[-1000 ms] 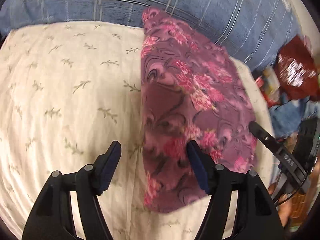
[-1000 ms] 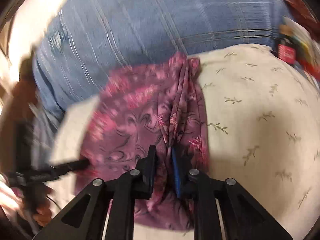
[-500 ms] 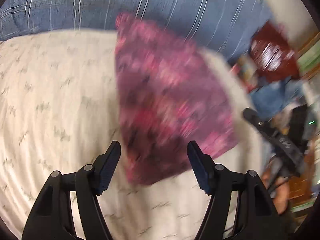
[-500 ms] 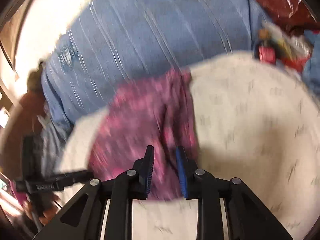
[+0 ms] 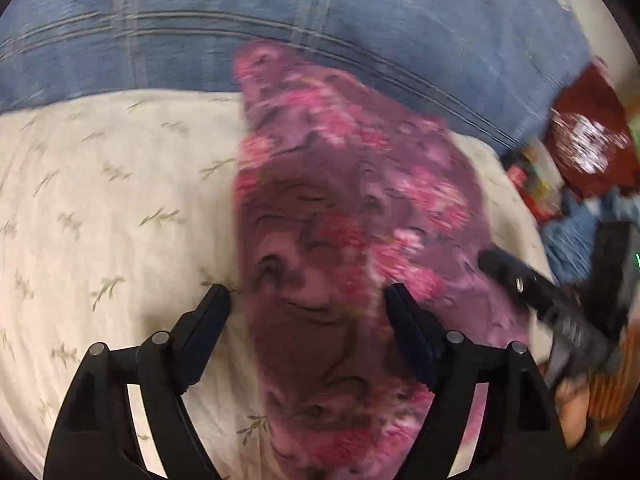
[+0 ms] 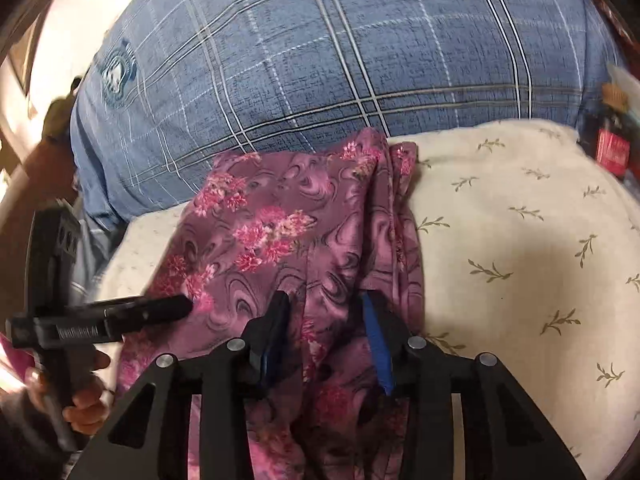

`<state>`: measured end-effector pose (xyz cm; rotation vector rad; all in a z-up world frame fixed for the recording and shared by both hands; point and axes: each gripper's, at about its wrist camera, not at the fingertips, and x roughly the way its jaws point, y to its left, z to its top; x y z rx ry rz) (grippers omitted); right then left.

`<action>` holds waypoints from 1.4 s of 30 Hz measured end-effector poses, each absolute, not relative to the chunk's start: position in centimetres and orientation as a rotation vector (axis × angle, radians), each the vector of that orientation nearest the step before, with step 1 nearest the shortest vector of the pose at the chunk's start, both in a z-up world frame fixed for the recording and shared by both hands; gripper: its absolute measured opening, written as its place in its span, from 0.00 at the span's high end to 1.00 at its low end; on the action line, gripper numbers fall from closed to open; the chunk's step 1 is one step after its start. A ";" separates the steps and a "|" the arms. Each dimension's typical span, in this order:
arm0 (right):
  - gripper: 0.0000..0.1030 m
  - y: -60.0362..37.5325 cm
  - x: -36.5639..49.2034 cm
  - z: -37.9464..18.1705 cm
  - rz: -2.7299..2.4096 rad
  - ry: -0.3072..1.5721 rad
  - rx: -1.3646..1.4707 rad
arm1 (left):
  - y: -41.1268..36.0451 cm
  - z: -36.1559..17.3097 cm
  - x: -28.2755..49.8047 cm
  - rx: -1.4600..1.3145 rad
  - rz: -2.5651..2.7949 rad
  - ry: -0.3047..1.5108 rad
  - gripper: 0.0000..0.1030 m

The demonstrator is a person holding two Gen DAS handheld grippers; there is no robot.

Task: Fold small clothes

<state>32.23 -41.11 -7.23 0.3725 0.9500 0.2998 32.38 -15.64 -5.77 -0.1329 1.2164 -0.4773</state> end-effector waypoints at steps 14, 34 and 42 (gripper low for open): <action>0.67 -41.5 39.9 -8.3 0.249 1.024 0.322 | -17.2 -7.2 39.8 -0.123 -0.398 1.252 0.18; 0.55 -46.4 34.1 -11.1 0.532 0.992 0.793 | -16.3 -7.3 35.8 -0.492 -0.616 1.366 0.06; 0.71 -43.6 34.0 -9.5 0.496 1.002 0.596 | -13.9 -7.4 34.9 -0.459 -0.543 1.346 0.64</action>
